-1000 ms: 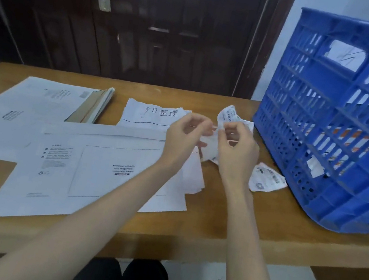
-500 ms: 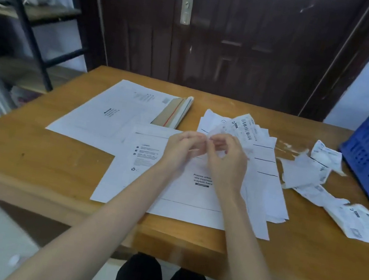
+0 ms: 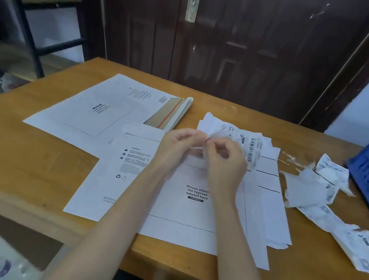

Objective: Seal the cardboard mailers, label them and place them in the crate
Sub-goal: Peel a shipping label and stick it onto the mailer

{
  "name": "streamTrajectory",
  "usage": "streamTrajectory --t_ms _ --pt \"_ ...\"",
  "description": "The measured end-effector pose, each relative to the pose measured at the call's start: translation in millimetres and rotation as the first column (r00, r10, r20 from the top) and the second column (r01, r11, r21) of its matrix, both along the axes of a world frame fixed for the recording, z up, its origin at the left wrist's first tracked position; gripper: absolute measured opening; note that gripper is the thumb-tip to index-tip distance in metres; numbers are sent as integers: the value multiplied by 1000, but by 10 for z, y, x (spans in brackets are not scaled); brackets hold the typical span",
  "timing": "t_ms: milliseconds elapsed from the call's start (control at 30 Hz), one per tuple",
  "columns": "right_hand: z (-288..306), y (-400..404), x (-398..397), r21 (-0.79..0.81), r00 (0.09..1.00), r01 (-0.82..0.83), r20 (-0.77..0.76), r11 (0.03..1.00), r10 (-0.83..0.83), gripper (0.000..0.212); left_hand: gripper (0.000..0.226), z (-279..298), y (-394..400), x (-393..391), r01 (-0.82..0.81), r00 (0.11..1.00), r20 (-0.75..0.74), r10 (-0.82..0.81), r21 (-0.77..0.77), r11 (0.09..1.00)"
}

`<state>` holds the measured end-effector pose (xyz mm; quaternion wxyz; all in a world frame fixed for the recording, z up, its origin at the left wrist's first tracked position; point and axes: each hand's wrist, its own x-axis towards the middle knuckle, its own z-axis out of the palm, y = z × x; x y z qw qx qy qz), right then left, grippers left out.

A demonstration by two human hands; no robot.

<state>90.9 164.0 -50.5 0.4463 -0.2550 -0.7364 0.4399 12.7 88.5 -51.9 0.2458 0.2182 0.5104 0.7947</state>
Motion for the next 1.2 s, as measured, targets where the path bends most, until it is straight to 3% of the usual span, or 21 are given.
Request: streamTrajectory --t_ms 133,433,733,900,1100,1200 --pt "4 -5 -15 -40 1000 6 -21 999 -7 5 5 -25 -25 -9 -28 1000 -4 28 -16 999" --pt "-5 -36 30 -13 998 -57 -40 998 57 21 8 -21 -61 27 -57 998 -1 57 23 998" --pt "23 -47 59 -11 999 -30 -31 999 30 6 7 -30 -52 20 8 999 -38 -7 24 1000" --pt "45 -42 53 -114 1000 -23 -12 993 22 4 9 -35 -42 16 46 996 -76 -44 17 999" --pt "56 -49 74 -42 999 32 40 999 -30 6 9 -14 -50 33 41 995 -93 -41 -7 999" --pt "72 -46 78 -81 999 45 32 996 -42 7 11 -9 -48 40 52 993 -101 -53 -7 999"
